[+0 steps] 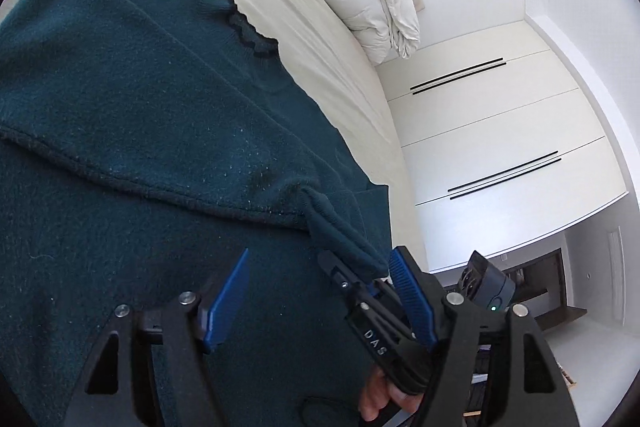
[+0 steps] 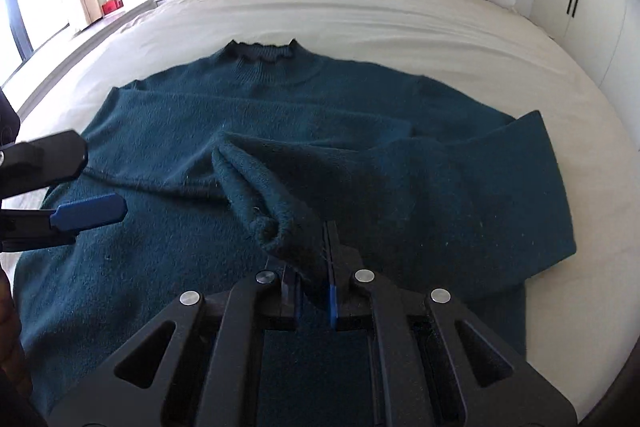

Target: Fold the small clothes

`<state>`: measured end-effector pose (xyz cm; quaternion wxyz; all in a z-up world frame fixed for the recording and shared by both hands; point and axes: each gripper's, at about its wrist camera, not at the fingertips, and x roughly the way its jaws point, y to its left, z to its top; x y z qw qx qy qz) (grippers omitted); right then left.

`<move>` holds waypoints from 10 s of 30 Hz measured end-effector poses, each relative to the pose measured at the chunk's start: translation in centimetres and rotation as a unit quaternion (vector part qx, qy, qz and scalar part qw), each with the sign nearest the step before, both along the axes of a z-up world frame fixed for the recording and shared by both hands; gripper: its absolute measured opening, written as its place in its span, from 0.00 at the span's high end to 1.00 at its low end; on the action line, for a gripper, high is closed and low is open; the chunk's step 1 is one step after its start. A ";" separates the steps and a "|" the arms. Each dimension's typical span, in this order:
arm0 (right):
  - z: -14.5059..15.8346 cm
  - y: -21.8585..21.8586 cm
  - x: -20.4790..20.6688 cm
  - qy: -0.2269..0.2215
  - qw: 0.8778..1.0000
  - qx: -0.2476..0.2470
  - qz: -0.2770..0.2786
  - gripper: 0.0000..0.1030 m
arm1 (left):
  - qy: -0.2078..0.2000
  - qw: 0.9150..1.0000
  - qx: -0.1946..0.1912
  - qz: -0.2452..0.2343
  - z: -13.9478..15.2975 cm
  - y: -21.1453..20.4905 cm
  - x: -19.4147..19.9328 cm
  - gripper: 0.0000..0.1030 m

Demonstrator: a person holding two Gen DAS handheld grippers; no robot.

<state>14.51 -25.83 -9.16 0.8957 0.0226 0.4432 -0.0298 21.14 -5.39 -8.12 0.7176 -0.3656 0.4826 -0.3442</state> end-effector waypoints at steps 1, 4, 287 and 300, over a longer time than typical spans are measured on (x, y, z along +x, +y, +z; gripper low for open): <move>-0.4 0.0 -0.2 0.000 1.000 0.011 -0.004 0.86 | 0.008 1.000 -0.003 -0.004 -0.3 -0.6 0.1 0.26; -0.8 -0.2 -1.9 -0.020 0.999 0.045 0.005 0.63 | 0.028 0.999 0.012 -0.011 -1.2 -2.4 0.6 0.21; 11.2 -17.8 -10.7 -0.117 0.953 0.257 -0.110 0.94 | -0.061 0.986 0.008 0.152 6.3 24.5 -2.6 0.93; 7.3 -19.6 1.0 -0.084 0.960 0.230 -0.138 0.94 | -0.030 0.986 0.010 0.165 3.5 23.3 6.2 0.93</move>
